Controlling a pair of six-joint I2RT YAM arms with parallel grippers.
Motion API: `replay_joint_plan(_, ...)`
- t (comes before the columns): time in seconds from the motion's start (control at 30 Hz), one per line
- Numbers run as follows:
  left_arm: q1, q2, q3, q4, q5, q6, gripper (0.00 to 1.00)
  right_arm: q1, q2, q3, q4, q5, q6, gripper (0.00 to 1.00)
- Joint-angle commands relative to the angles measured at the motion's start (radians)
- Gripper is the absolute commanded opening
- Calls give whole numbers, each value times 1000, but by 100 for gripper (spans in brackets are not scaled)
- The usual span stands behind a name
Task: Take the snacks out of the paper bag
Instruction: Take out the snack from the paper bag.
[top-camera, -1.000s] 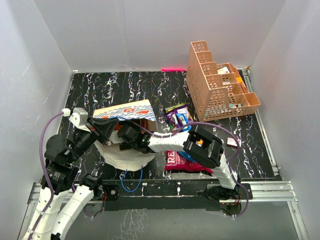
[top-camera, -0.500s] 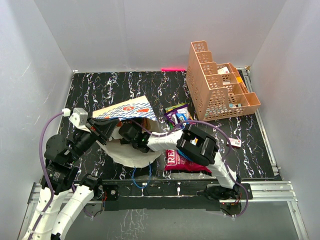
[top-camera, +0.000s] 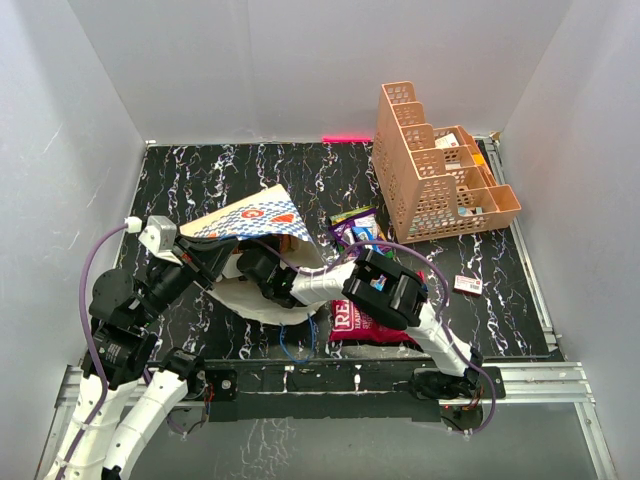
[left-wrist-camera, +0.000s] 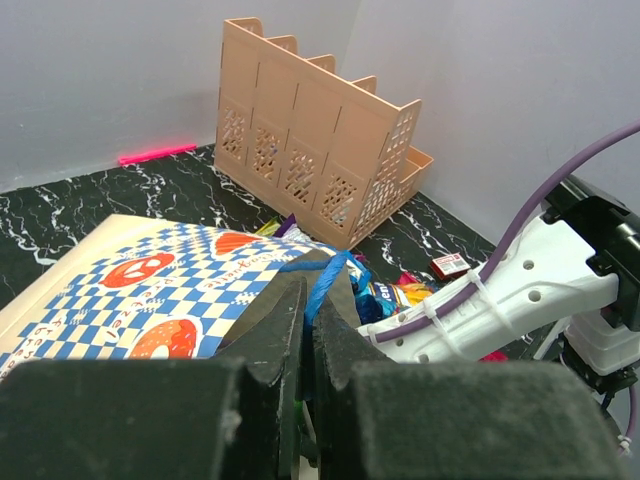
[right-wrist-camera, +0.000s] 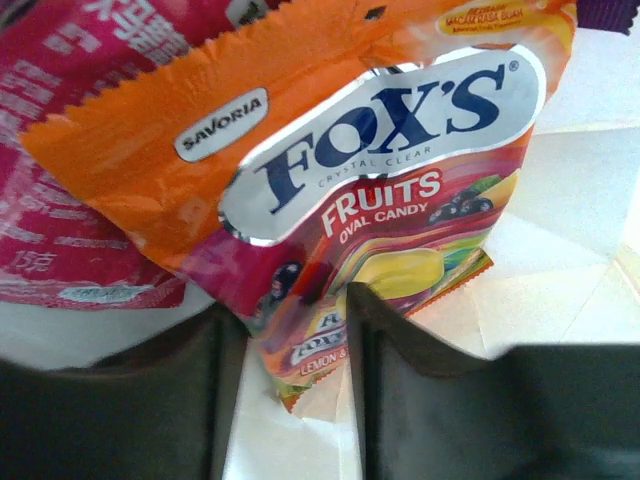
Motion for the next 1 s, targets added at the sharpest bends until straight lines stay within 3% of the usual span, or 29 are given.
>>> replay_joint_plan(0.0,-2,-20,23,10,1,10,0,-14,-14,70,109,13,-15,35)
replay_joint_plan(0.37,-3,-24,16,-6,-68,17,0,-14,-149,-19,92,-27,90,8)
replay_joint_plan(0.97,-3,-3,32,-22,-138,14,0,-6,-465,-245,-132,-388,408,8)
